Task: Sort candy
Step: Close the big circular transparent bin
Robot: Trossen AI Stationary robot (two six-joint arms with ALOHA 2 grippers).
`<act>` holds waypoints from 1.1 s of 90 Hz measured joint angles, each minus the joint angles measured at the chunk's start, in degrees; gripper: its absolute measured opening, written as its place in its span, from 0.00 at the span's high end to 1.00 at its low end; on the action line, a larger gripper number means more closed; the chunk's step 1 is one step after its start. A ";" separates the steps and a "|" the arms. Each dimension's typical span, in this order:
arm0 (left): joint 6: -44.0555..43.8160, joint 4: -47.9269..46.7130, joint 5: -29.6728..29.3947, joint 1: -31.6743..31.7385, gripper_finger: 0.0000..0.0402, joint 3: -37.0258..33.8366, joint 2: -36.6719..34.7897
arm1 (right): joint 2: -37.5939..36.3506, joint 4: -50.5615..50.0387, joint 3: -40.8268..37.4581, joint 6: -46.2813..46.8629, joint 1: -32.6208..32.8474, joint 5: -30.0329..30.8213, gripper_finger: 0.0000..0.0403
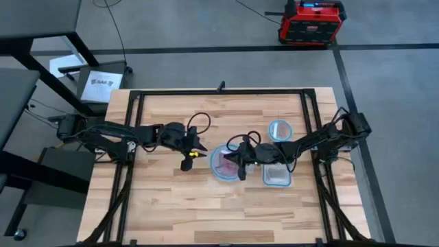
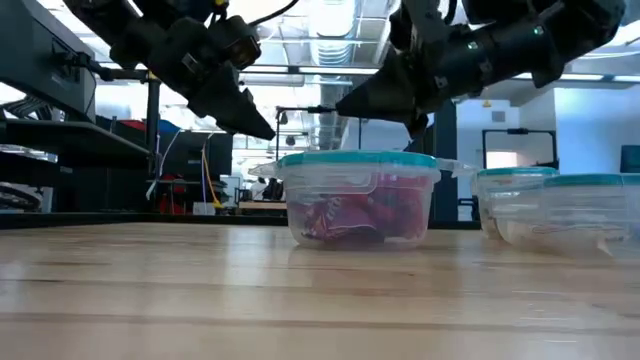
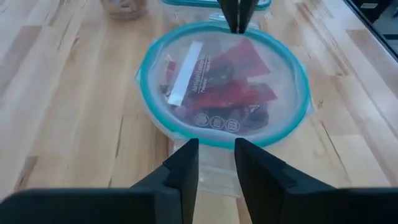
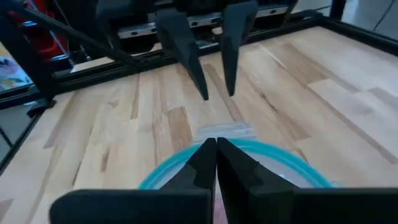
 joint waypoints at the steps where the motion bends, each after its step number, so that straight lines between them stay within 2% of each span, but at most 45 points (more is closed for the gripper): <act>1: 0.17 -0.01 0.00 0.00 0.80 0.00 0.00 | 0.00 -0.01 0.00 0.01 0.00 0.12 1.00; 37: 5.48 1.22 -0.11 0.00 0.84 0.00 0.02 | 0.04 0.02 0.00 2.82 0.00 0.83 1.00; 47: 6.06 1.46 -0.13 0.00 0.84 0.00 0.03 | 1.90 2.83 0.07 3.85 0.23 3.47 1.00; 58: 6.30 1.08 0.28 0.21 0.84 0.00 0.04 | 5.42 6.01 1.46 3.91 0.13 3.74 1.00; 74: 9.25 0.37 6.97 2.35 0.84 0.00 0.04 | 9.50 5.73 5.37 4.00 -0.09 5.45 1.00; 89: 14.78 -0.11 9.88 5.15 0.84 0.00 0.07 | 10.43 5.04 6.08 4.01 -0.31 5.81 1.00; 99: 15.24 0.05 14.69 7.30 0.84 0.00 0.56 | 10.43 4.31 6.08 4.00 -0.22 7.68 1.00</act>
